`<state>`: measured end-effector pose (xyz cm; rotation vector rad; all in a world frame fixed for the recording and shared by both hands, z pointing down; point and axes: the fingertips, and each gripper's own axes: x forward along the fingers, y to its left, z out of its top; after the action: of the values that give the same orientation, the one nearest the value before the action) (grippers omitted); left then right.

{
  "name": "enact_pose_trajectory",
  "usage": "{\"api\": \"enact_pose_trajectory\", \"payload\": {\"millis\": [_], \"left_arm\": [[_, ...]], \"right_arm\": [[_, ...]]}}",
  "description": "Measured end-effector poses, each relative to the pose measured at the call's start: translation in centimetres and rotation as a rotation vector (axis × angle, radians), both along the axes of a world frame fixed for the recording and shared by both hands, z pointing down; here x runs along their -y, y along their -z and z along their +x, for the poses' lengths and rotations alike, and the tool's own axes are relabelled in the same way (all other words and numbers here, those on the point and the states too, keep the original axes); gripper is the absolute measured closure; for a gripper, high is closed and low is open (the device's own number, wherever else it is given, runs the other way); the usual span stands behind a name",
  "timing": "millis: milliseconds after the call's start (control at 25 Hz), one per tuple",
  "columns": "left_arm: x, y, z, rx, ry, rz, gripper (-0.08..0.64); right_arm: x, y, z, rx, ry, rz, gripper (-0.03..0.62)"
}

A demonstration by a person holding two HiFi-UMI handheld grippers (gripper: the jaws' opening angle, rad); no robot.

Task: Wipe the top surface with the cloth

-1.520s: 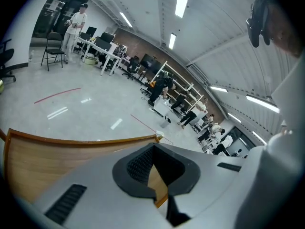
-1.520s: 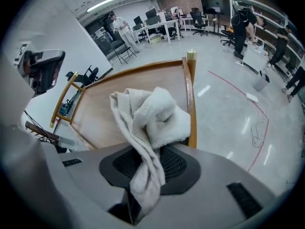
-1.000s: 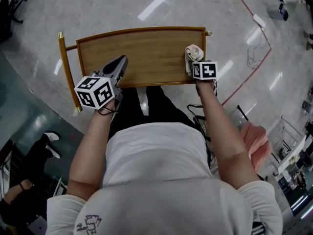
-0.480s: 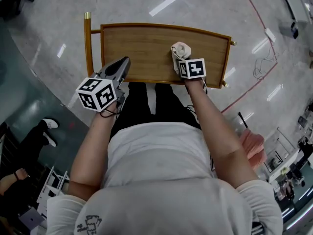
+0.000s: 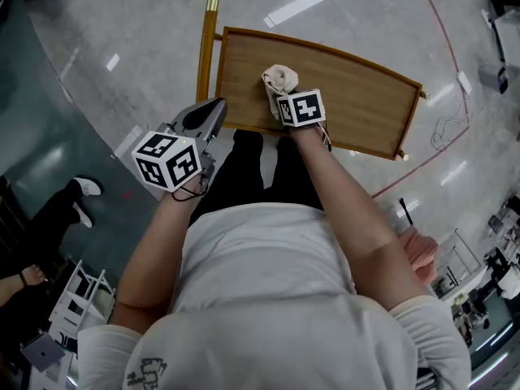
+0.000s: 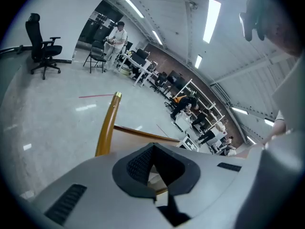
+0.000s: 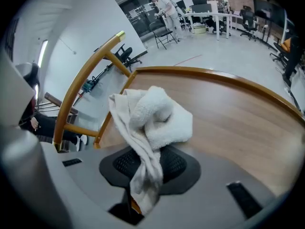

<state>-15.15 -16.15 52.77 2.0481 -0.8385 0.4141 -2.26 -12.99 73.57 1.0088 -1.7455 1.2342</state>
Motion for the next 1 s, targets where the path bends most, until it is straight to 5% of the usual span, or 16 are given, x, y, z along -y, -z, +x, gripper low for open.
{"api": "enact_pose_trajectory", "payload": {"millis": [400, 640, 1000], "left_arm": [[-0.2, 0.1, -8.5, -0.002, 0.046, -0.010, 0.554], [-0.2, -0.2, -9.9, -0.010, 0.033, -0.011, 0.554], [-2.2, 2.4, -5.0, -0.049, -0.065, 0.053, 0.554]], "right_arm": [[2.4, -0.1, -13.1, 0.040, 0.129, 0.001, 0.482], [2.4, 0.1, -13.2, 0.027, 0.111, -0.002, 0.482], [0.6, 6.7, -9.8, 0.125, 0.069, 0.116, 0.482]]}}
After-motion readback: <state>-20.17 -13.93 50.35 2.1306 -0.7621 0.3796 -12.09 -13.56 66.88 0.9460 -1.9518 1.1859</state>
